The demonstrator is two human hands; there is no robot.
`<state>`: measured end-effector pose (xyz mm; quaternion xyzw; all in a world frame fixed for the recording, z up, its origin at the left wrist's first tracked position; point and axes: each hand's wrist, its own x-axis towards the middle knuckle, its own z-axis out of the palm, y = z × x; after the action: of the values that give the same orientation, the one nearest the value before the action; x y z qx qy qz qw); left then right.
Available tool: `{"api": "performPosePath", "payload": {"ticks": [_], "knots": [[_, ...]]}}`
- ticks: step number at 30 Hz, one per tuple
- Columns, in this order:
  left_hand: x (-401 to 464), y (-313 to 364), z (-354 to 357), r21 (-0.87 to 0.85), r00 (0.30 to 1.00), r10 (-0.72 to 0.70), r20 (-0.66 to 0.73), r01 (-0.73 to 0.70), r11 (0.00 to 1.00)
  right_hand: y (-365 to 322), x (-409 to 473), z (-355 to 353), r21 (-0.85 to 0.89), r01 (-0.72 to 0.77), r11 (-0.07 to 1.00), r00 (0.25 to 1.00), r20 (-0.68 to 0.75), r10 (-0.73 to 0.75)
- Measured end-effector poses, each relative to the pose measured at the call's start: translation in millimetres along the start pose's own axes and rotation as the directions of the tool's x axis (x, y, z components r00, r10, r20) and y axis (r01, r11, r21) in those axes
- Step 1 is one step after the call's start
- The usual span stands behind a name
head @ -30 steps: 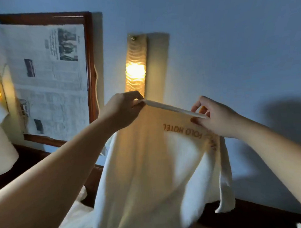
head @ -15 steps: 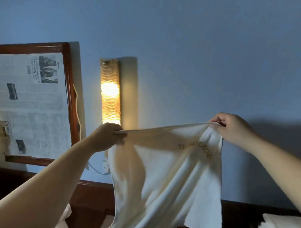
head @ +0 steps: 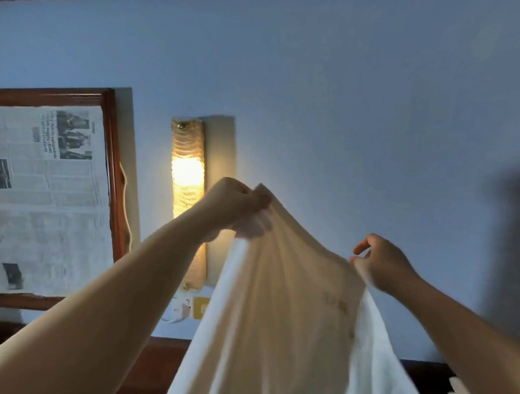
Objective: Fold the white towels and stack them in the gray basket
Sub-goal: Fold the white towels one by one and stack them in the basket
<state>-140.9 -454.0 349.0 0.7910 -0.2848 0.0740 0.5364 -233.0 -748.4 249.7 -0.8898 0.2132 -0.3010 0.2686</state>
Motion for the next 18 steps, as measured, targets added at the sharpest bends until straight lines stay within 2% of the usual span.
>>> {"api": "performPosePath", "payload": {"ticks": [3,6,8,11,13,15,17,18], "knots": [[5.4,-0.1,32.9,0.084,0.994,-0.005,0.105,-0.004,0.996,-27.8,-48.5,24.5,0.32,-0.006,0.947,1.0,-0.005,0.007],[7.3,-11.8,64.0,0.281,0.981,-0.061,0.186,0.007,0.96,-42.0,-106.6,60.1,0.426,0.012,0.905,0.998,0.051,-0.037],[3.2,-14.7,81.7,0.406,0.971,-0.067,0.231,-0.033,0.913,-44.9,-130.8,85.2,0.381,0.013,0.925,0.999,0.036,-0.029],[-3.7,-7.7,103.7,0.572,0.96,-0.029,0.279,-0.142,0.808,-39.3,-140.0,116.9,0.311,0.048,0.949,0.998,-0.061,-0.031],[-4.9,-2.9,116.6,0.628,0.956,-0.009,0.292,-0.185,0.756,-38.1,-138.5,126.4,0.272,0.077,0.959,0.981,-0.193,-0.023],[-4.6,0.8,127.1,0.651,0.951,0.006,0.309,-0.216,0.728,-38.7,-136.5,131.0,0.221,0.157,0.963,0.912,-0.406,-0.056],[3.4,3.2,137.0,0.595,0.94,-0.012,0.342,-0.207,0.777,-38.5,-134.4,134.3,0.064,0.246,0.967,0.786,-0.597,-0.161],[5.5,5.3,139.5,0.568,0.936,-0.033,0.351,-0.185,0.802,-37.6,-133.3,134.3,-0.007,0.262,0.965,0.743,-0.636,-0.206]]}}
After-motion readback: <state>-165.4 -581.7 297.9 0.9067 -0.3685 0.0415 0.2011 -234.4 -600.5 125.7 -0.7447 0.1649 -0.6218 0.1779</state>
